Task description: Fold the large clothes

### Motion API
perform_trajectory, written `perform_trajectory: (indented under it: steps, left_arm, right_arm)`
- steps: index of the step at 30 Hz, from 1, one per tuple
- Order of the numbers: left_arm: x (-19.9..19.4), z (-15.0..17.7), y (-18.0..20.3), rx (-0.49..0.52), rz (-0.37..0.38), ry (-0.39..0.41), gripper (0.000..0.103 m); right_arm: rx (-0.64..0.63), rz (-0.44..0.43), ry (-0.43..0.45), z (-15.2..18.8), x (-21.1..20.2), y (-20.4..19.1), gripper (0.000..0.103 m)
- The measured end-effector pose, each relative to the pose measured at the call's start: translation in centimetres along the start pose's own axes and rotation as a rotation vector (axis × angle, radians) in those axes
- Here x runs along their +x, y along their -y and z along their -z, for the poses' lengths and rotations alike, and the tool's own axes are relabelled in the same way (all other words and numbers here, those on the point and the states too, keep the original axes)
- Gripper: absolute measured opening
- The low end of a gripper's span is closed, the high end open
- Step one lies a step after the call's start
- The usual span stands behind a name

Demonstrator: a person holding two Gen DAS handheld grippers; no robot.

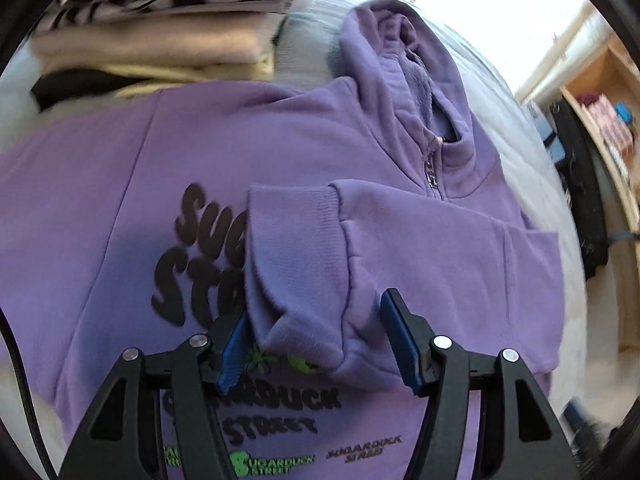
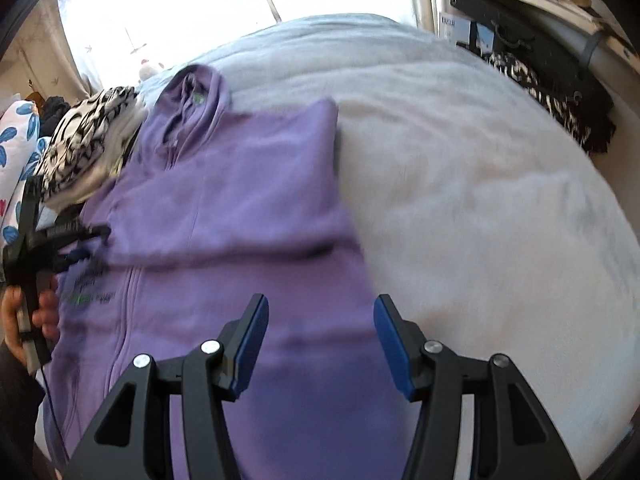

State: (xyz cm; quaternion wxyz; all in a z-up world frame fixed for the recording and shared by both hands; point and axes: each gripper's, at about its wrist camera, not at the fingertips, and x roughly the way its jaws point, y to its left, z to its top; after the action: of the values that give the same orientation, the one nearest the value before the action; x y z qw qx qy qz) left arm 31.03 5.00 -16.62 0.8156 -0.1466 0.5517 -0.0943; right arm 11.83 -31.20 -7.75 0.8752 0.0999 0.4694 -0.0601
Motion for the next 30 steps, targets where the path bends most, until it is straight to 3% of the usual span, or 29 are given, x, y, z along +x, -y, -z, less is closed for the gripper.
perform_trajectory:
  steps: [1, 5, 10, 11, 13, 14, 18, 21, 23, 25, 27, 29, 30]
  left_arm:
    - [0.2, -0.2, 0.4, 0.022, -0.01, 0.002, 0.059]
    - [0.2, -0.6, 1.7, 0.08, -0.016, 0.008, 0.028]
    - [-0.1, -1.1, 3.3, 0.127, -0.044, 0.033, 0.018]
    - [-0.2, -1.3, 3.7, 0.138, -0.05, 0.042, 0.017]
    - [-0.7, -1.3, 4.3, 0.154, -0.053, 0.062, 0.015]
    - [-1.0, -1.4, 4.7, 0.161, -0.051, 0.072, 0.015]
    - [-1.6, -1.5, 6.0, 0.195, -0.019, 0.123, 0.015]
    - [0.9, -1.1, 5.9, 0.208, -0.075, 0.059, 0.016]
    - [2.1, -0.7, 5.3, 0.203, -0.098, 0.02, 0.02]
    - [1.9, -0.6, 4.5, 0.185, -0.053, 0.02, 0.023]
    - [1.5, -1.0, 3.7, 0.161, -0.02, 0.001, 0.041]
    - [1.0, -1.5, 2.8, 0.127, 0.024, 0.001, 0.05]
    - [0.9, -1.7, 2.5, 0.115, 0.02, 0.008, 0.05]
  right_arm:
    - [-0.012, 0.01, 0.01, -1.1, 0.5, 0.3, 0.055]
    - [-0.04, -0.032, -0.016, -4.5, 3.6, 0.9, 0.055]
    - [-0.047, -0.145, -0.151, -6.4, 9.0, 0.9, 0.055]
    - [-0.049, -0.16, -0.172, -6.4, 9.7, 0.9, 0.05]
    - [-0.056, -0.187, -0.205, -6.2, 10.8, 0.7, 0.026]
    - [-0.051, -0.174, -0.189, -6.2, 10.6, 0.8, 0.023]
    - [0.018, -0.161, -0.081, -6.0, 8.8, 2.2, 0.019]
    - [0.084, -0.184, -0.145, -4.9, 10.8, 3.7, 0.02]
    - [0.078, -0.183, -0.14, -5.1, 10.5, 3.6, 0.027]
    - [0.065, -0.176, -0.138, -5.8, 9.7, 3.2, 0.029]
    - [0.033, -0.188, -0.102, -6.8, 8.7, 2.8, 0.037]
    - [0.014, -0.191, -0.068, -8.2, 8.1, 2.5, 0.053]
    - [0.018, -0.179, -0.055, -9.1, 8.2, 2.5, 0.055]
